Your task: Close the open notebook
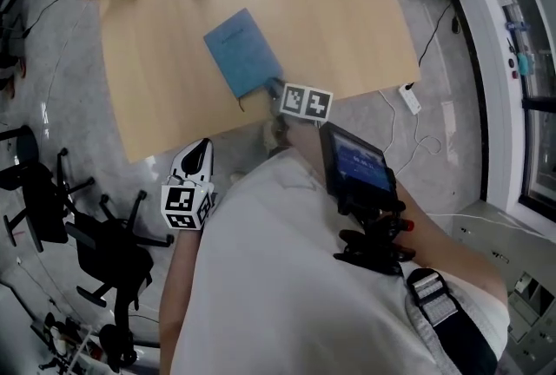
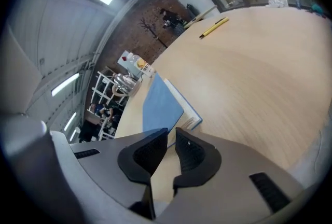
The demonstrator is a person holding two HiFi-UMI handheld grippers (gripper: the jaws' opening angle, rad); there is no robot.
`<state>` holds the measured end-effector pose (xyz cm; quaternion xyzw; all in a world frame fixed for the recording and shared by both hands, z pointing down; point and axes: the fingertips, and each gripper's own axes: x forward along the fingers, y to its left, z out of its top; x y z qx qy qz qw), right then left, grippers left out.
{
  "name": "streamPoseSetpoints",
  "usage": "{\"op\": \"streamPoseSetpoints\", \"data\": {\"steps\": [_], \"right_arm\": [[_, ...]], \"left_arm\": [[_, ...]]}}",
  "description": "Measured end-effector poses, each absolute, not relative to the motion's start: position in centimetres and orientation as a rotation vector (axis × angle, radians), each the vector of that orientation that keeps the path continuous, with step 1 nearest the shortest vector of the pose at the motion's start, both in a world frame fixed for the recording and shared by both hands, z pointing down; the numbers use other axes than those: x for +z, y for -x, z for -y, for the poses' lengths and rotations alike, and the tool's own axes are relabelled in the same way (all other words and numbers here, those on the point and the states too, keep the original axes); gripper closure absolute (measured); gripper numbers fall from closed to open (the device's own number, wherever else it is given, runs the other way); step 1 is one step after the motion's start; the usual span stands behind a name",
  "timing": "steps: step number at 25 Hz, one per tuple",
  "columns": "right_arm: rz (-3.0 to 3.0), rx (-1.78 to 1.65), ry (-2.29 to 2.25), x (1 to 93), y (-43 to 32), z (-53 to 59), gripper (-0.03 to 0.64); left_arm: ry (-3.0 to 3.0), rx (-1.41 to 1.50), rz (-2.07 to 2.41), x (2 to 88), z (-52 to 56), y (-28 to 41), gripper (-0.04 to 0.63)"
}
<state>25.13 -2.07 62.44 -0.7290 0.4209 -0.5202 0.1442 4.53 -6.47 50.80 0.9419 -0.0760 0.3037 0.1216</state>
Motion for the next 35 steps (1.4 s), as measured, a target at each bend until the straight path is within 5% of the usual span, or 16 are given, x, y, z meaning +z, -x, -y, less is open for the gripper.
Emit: {"op": "streamPoseSetpoints", "data": {"steps": [12,35], "right_arm": [[-2.470,-0.684,2.728,56.8,-26.0,5.6,0.591],[-2.718,-0.974,2.548,64.0,-27.7,4.3,0.601]], "left_arm": [[-2.763,0.853,0.272,50.6,7.4,-4.1,0.588],[-2.734,0.908,0.331,50.0,6.3,-5.6,0.588]]}}
